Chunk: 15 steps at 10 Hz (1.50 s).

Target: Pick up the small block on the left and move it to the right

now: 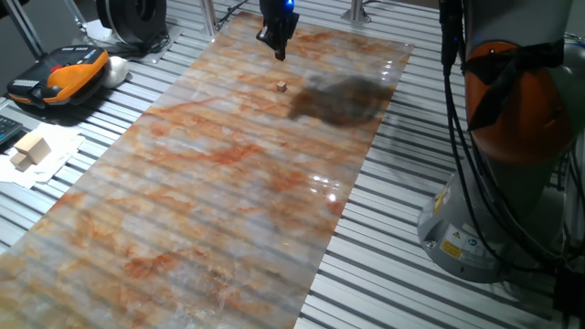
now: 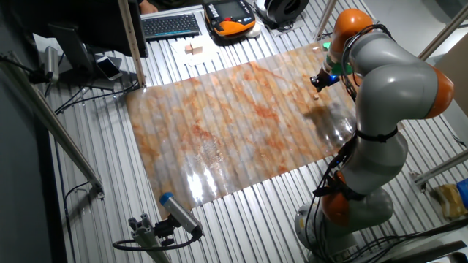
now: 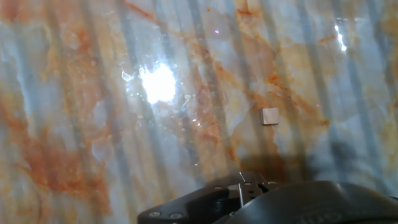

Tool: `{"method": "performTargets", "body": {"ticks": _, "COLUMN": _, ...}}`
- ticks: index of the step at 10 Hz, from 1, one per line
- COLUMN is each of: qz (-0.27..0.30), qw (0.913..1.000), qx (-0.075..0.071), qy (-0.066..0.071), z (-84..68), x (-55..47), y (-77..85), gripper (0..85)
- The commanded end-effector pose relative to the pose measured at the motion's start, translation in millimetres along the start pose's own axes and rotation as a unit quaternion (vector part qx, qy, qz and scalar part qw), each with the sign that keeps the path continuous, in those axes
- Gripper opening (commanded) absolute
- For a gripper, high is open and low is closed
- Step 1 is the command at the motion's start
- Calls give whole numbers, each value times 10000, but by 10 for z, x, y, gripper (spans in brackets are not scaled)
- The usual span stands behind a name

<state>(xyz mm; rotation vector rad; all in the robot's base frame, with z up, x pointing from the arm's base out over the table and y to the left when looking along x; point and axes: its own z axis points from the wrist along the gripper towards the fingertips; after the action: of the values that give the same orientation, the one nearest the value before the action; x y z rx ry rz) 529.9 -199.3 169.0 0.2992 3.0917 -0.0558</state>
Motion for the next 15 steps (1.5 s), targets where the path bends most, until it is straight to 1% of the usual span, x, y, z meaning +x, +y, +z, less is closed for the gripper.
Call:
{"method": "performTargets", "body": {"ticks": 1, "qz": -29, "qw": 10000, "qx": 12, "qy": -3, "z": 5, "x": -8, "y": -12, "gripper": 0}}
{"method": "performTargets", "body": {"ticks": 2, "qz": -59, "qw": 10000, "qx": 33, "qy": -15, "z": 17, "x": -27, "y": -37, "gripper": 0}}
{"method": "performTargets", "body": {"ticks": 4, "qz": -111, "qw": 9999, "qx": 31, "qy": -45, "z": 52, "x": -76, "y": -97, "gripper": 0}}
{"method": "performTargets", "body": {"ticks": 8, "qz": -250, "qw": 9997, "qx": -13, "qy": -47, "z": 150, "x": -143, "y": -266, "gripper": 0}}
{"method": "performTargets", "body": {"ticks": 12, "qz": -341, "qw": 9994, "qx": -24, "qy": -54, "z": 315, "x": -263, "y": -424, "gripper": 0}}
{"method": "performTargets", "body": {"ticks": 14, "qz": -388, "qw": 9992, "qx": -72, "qy": -39, "z": 418, "x": -332, "y": -490, "gripper": 0}}
{"method": "performTargets", "body": {"ticks": 15, "qz": -403, "qw": 9991, "qx": -73, "qy": -62, "z": 463, "x": -361, "y": -506, "gripper": 0}}
